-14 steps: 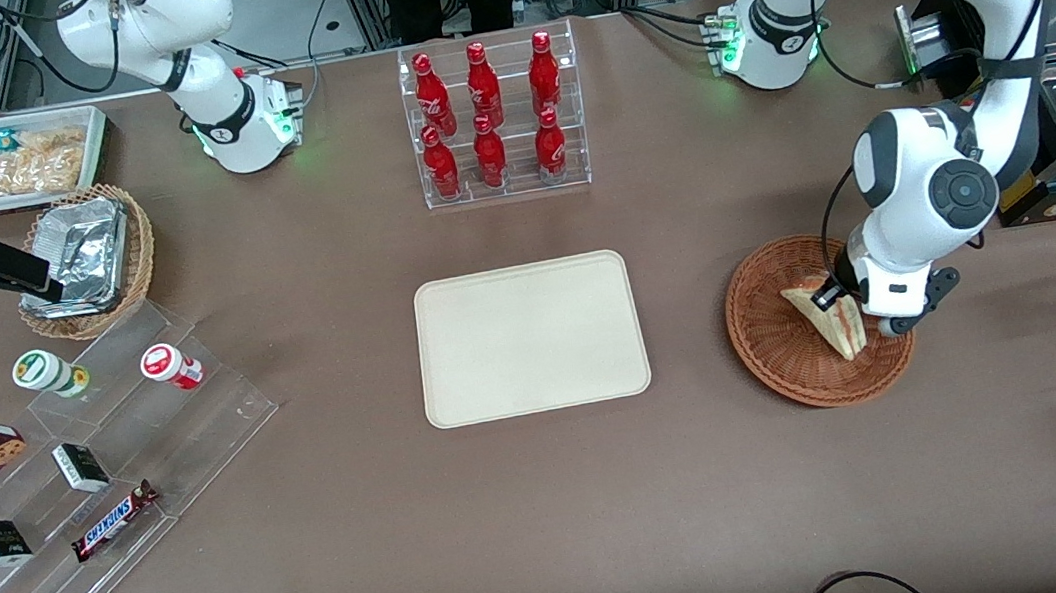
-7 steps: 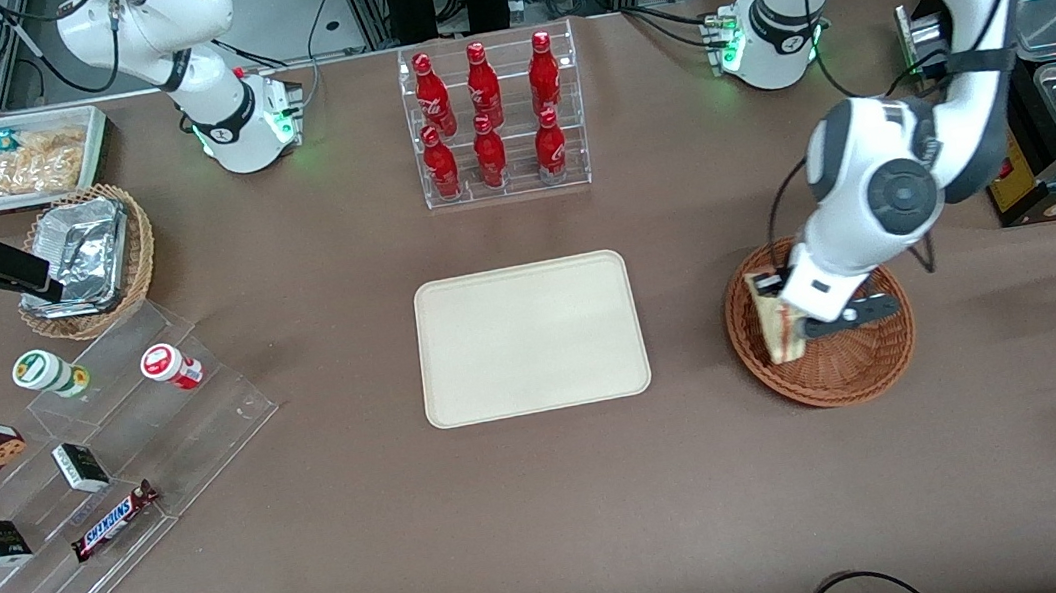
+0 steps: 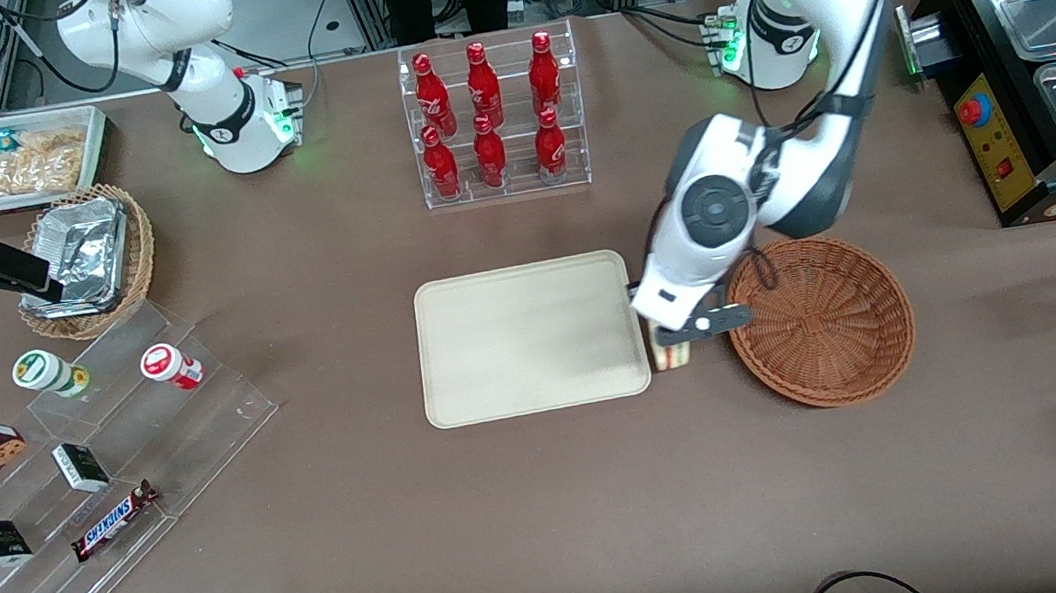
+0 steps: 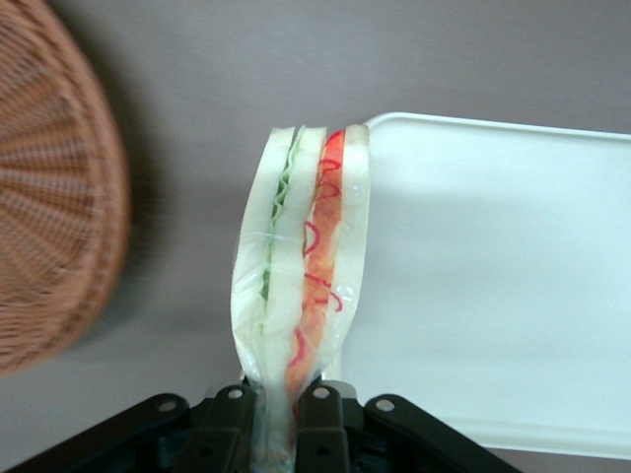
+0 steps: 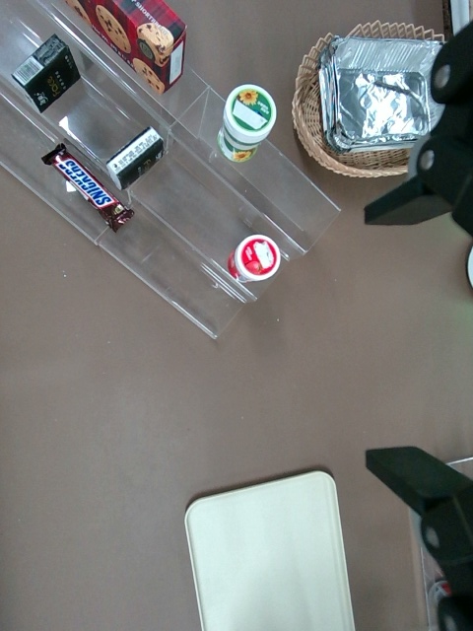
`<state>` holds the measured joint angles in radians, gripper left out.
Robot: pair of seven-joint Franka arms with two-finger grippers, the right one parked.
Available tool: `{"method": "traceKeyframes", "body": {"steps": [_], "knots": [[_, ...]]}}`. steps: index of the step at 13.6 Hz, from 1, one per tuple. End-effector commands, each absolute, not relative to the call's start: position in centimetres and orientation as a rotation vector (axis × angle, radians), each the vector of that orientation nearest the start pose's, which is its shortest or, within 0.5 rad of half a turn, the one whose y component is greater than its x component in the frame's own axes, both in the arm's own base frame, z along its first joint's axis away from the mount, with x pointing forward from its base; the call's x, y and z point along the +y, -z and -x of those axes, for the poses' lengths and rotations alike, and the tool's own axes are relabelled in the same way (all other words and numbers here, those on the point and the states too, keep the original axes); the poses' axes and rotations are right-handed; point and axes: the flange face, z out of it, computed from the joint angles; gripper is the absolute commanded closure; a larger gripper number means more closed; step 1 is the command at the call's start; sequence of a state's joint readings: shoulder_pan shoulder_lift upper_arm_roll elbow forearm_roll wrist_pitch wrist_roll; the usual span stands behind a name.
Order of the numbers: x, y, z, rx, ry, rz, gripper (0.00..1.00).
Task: Place sandwich from basket to tray
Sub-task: 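Lift the sandwich and carry it with the left gripper over the tray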
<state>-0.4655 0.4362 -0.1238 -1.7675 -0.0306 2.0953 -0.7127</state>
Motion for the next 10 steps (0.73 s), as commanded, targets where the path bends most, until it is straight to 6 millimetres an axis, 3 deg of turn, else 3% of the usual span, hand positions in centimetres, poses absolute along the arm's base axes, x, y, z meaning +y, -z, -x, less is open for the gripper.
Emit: {"method": "traceKeyframes", "body": {"steps": [1, 5, 7, 10], "knots": [[-40.7, -29.5, -54.5, -0.318, -0.217, 3.120, 0.98], [-47.2, -27.0, -52.6, -0.373, -0.210, 3.112, 0.99], [-49.5, -26.2, -52.0, -0.399, -0.205, 3.112, 0.99], [-51.4, -25.5, -51.9, -0.397, -0.200, 3.129, 0.99]]}}
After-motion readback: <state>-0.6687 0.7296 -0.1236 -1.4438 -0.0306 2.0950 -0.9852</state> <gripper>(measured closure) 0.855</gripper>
